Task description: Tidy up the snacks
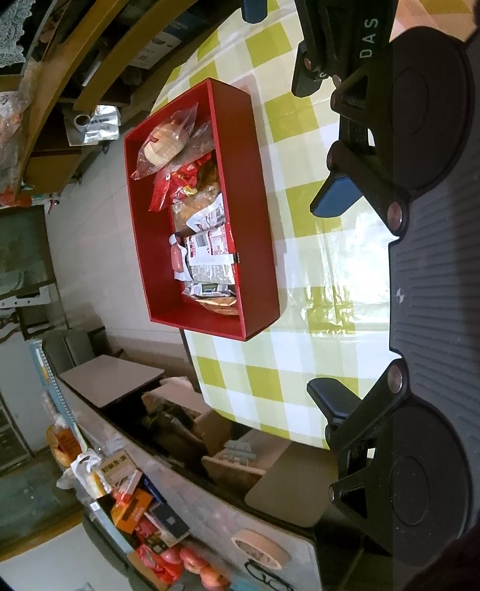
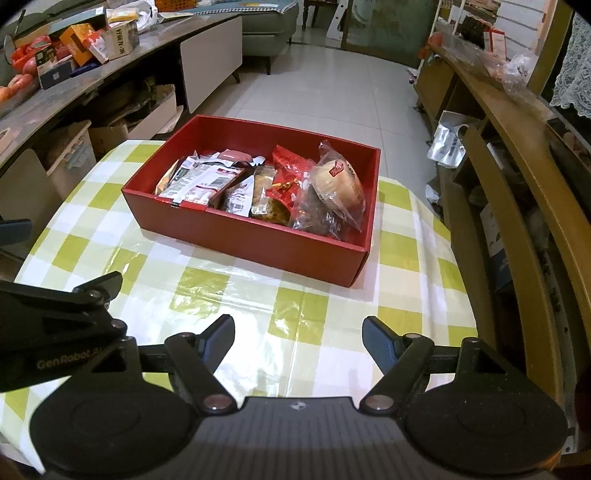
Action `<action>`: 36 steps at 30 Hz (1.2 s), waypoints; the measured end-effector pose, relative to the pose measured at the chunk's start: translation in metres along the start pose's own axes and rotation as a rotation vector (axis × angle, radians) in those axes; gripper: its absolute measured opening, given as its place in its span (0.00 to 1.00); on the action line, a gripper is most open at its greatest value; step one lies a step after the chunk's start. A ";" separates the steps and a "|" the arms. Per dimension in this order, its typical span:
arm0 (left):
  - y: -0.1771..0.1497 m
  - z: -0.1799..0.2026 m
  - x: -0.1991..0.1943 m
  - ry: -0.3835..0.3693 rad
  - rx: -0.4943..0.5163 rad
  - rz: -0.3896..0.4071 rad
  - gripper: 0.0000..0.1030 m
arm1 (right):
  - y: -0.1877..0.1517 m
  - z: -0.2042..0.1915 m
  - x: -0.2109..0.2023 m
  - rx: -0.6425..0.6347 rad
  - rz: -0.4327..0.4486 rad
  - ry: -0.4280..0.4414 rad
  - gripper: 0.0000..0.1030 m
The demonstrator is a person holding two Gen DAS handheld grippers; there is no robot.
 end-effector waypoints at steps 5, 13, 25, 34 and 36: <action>-0.004 0.001 -0.003 0.002 0.009 0.004 0.94 | -0.004 -0.002 -0.003 -0.014 0.002 -0.008 0.79; -0.009 0.001 -0.005 0.006 0.017 0.006 0.93 | -0.008 -0.007 -0.006 -0.032 0.002 -0.013 0.79; -0.014 0.000 -0.007 -0.004 0.012 0.003 0.92 | -0.011 -0.008 -0.008 -0.040 0.001 -0.011 0.79; -0.014 0.000 -0.007 -0.012 0.004 0.006 0.92 | -0.011 -0.008 -0.008 -0.040 0.000 -0.010 0.79; -0.014 0.000 -0.006 -0.013 0.003 0.005 0.92 | -0.011 -0.009 -0.009 -0.043 0.001 -0.012 0.79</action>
Point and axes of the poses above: each gripper's, at about its wrist camera, not at the fingertips, and x roughly the way its jaws point, z to its right, y to its top, the point moved 7 cm from there along x, roughly the way its jaws point, and after that the axes turned 6 degrees about -y, right-handed, at the moved point
